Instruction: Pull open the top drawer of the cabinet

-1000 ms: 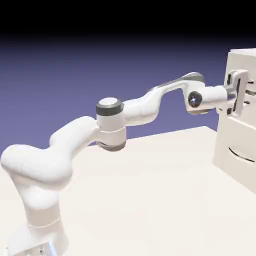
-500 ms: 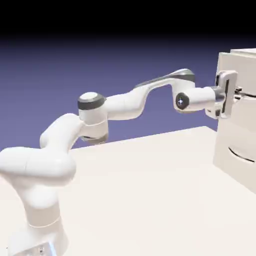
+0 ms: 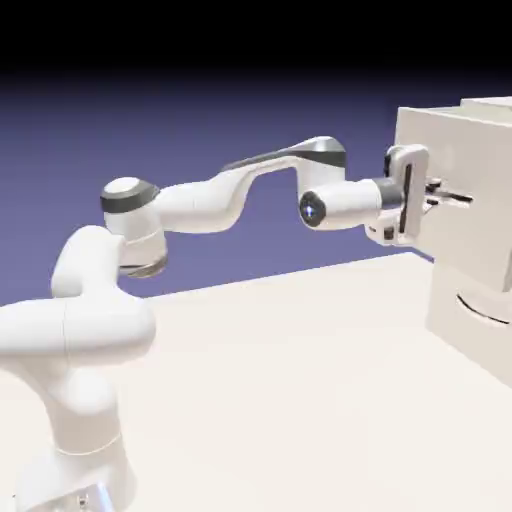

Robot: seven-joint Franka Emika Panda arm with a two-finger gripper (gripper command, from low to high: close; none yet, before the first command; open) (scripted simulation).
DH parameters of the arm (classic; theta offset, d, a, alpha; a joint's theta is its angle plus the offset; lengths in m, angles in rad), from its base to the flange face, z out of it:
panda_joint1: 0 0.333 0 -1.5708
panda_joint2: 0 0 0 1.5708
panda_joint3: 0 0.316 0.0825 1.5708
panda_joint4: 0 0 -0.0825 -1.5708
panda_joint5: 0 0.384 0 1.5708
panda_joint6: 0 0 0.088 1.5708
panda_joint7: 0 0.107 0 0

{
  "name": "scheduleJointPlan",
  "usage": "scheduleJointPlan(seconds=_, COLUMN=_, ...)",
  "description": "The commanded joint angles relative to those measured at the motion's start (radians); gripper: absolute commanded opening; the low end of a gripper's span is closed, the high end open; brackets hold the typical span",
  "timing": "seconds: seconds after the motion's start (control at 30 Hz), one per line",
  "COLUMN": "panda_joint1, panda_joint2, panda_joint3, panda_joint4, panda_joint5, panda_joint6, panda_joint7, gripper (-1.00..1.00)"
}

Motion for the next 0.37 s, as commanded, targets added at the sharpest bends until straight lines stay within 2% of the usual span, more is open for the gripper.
scheduleJointPlan(seconds=0.0, panda_joint1=0.028, panda_joint2=-0.001, panda_joint3=-0.007, panda_joint4=-0.036, panda_joint5=-0.004, panda_joint6=-0.009, panda_joint7=-0.003, gripper=-1.0)
scheduleJointPlan(seconds=0.23, panda_joint1=0.215, panda_joint2=-0.012, panda_joint3=-0.059, panda_joint4=-0.268, panda_joint5=-0.027, panda_joint6=-0.056, panda_joint7=-0.023, gripper=-1.0)
scheduleJointPlan(seconds=0.27, panda_joint1=0.215, panda_joint2=-0.012, panda_joint3=-0.059, panda_joint4=-0.268, panda_joint5=-0.027, panda_joint6=-0.056, panda_joint7=-0.023, gripper=1.0)
scheduleJointPlan(seconds=0.33, panda_joint1=0.248, panda_joint2=-0.015, panda_joint3=-0.069, panda_joint4=-0.304, panda_joint5=-0.034, panda_joint6=-0.059, panda_joint7=-0.025, gripper=1.0)
